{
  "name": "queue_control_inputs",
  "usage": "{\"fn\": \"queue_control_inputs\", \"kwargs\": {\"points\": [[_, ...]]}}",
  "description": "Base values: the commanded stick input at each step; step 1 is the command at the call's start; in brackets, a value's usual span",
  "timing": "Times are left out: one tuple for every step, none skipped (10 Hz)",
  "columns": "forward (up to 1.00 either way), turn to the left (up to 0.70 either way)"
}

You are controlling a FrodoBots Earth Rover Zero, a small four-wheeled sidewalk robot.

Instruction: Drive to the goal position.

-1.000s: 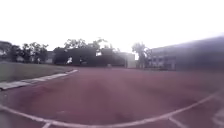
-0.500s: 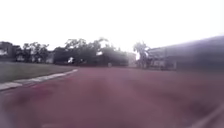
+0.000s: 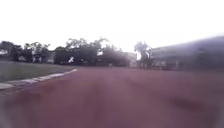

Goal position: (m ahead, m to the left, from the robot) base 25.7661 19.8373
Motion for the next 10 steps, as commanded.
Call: {"fn": "queue_control_inputs", "kwargs": {"points": [[0.70, 0.00], [0.70, 0.00], [0.70, 0.00], [0.70, 0.00], [0.70, 0.00], [0.70, 0.00], [0.70, 0.00], [0.70, 0.00], [0.70, 0.00], [0.70, 0.00]]}}
